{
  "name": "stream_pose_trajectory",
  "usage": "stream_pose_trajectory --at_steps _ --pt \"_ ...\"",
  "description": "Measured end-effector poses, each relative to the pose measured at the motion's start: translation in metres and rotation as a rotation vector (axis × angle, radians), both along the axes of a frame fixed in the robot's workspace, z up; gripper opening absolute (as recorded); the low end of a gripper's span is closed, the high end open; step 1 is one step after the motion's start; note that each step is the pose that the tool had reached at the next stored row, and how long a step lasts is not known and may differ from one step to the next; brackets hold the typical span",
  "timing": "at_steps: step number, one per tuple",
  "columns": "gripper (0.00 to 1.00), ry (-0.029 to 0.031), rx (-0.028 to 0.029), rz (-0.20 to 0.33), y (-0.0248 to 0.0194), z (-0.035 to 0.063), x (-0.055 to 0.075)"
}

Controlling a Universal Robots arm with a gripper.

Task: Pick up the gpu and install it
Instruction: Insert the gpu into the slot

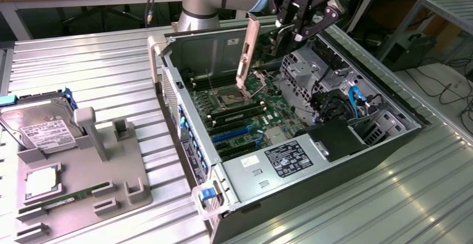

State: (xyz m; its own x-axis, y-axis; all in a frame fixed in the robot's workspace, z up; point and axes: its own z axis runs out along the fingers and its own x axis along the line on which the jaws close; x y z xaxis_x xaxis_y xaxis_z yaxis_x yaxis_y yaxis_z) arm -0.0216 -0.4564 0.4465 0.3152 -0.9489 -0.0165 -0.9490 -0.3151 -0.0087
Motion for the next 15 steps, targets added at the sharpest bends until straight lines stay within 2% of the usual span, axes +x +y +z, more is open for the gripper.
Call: stream_pose_trajectory --at_steps 15 --pt "0.27 0.0000 0.0000 0.176 -0.0005 -0.0002 -0.0011"
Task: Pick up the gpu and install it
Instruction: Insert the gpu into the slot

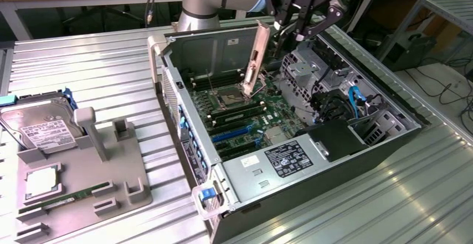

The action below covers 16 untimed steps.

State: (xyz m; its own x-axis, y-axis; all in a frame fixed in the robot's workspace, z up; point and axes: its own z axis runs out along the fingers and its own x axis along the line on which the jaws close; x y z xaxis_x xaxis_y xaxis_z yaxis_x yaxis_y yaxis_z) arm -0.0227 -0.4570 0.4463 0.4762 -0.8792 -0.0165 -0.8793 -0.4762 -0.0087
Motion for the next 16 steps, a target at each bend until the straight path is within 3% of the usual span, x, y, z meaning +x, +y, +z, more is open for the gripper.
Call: stream_pose_trajectory --at_steps 4,9,16 --pt "0.27 0.0000 0.0000 0.059 -0.0002 -0.0001 0.000" --pt "0.27 0.0000 -0.0002 0.092 -0.0002 -0.0015 0.000" --pt "0.27 0.0001 -0.0016 -0.022 -0.0001 -0.0107 0.000"
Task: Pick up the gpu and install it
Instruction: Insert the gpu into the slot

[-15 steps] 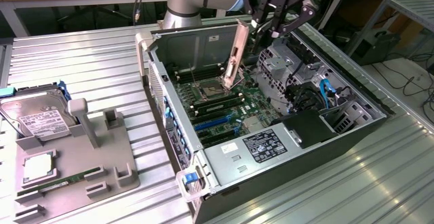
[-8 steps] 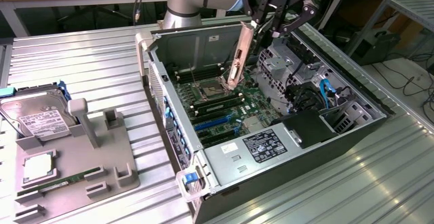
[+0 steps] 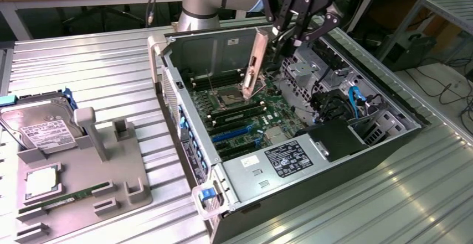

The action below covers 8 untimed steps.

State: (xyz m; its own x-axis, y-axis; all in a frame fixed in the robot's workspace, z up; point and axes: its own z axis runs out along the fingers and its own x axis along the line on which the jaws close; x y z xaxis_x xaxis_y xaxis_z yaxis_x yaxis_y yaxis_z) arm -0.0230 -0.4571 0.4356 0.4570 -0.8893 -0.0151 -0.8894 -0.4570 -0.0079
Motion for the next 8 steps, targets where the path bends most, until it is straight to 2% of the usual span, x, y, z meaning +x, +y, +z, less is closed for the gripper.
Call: stream_pose_trajectory --at_steps 3,8 --pt "0.27 0.0000 0.0000 -0.054 0.0000 -0.0035 0.0000" --pt "0.27 0.0000 -0.0001 -0.111 0.0000 -0.0093 -0.0001"
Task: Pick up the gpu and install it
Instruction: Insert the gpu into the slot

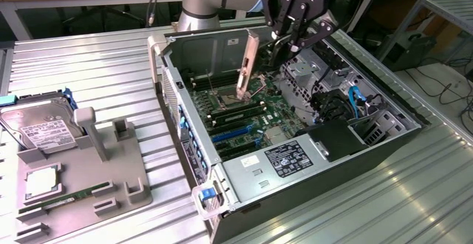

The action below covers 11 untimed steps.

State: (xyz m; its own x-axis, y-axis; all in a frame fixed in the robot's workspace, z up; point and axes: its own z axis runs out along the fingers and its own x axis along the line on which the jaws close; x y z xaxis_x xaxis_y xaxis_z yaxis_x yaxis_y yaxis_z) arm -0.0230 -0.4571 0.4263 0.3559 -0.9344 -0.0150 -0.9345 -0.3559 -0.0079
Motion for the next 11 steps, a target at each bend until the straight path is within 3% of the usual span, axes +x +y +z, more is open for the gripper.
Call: stream_pose_trajectory --at_steps 11 --pt "0.27 0.0000 -0.0002 -0.105 0.0000 -0.0157 -0.001"
